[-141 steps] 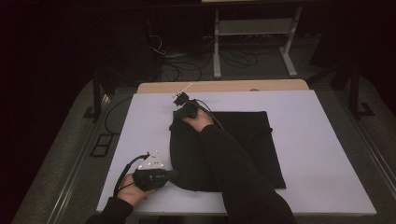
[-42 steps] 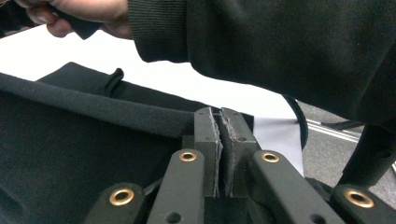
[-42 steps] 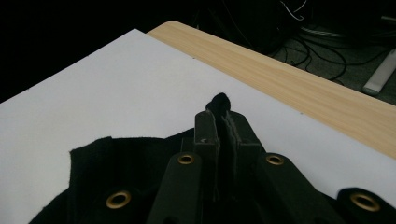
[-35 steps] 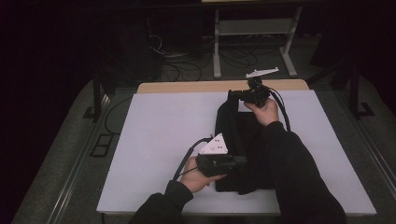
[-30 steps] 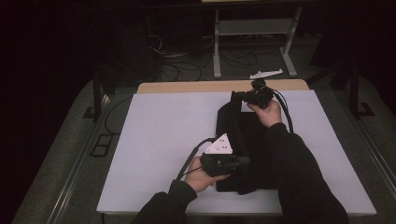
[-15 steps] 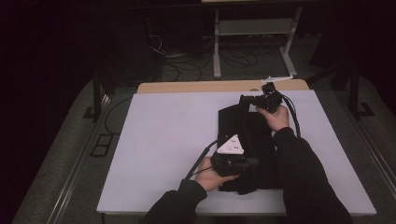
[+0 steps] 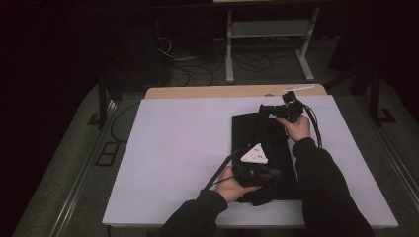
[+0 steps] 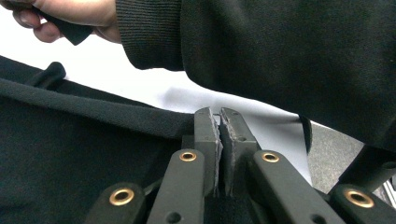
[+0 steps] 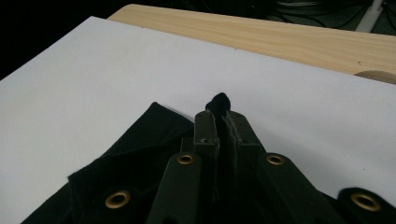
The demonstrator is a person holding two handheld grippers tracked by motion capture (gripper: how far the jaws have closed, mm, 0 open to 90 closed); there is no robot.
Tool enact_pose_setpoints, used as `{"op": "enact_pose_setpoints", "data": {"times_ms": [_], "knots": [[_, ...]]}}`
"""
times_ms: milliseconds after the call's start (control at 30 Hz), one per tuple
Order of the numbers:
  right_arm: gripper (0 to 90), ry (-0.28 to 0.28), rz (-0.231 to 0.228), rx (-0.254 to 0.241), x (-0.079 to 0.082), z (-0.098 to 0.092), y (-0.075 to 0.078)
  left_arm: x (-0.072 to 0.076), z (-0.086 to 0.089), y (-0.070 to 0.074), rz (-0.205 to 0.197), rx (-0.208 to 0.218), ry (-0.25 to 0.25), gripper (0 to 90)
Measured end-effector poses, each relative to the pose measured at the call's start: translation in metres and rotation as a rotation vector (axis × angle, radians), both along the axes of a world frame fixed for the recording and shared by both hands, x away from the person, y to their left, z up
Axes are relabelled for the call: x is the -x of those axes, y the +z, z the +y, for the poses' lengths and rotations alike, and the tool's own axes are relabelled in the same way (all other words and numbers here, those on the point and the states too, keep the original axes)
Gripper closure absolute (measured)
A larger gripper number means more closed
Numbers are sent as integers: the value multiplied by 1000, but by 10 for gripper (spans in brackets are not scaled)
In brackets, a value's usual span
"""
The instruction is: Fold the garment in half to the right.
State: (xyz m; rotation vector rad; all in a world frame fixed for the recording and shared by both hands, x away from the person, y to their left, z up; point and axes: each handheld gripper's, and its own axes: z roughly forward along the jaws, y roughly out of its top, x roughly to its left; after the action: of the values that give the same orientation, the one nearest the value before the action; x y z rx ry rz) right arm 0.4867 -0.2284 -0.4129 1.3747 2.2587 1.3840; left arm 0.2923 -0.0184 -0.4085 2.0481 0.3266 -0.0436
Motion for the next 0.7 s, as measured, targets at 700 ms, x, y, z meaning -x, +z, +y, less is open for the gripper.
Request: {"op": "enact_pose_setpoints", "data": {"times_ms": [700], "knots": [[817,-29,4,29,3,-19,-12,-4,-21,-8,23,-19,-16,845]]}}
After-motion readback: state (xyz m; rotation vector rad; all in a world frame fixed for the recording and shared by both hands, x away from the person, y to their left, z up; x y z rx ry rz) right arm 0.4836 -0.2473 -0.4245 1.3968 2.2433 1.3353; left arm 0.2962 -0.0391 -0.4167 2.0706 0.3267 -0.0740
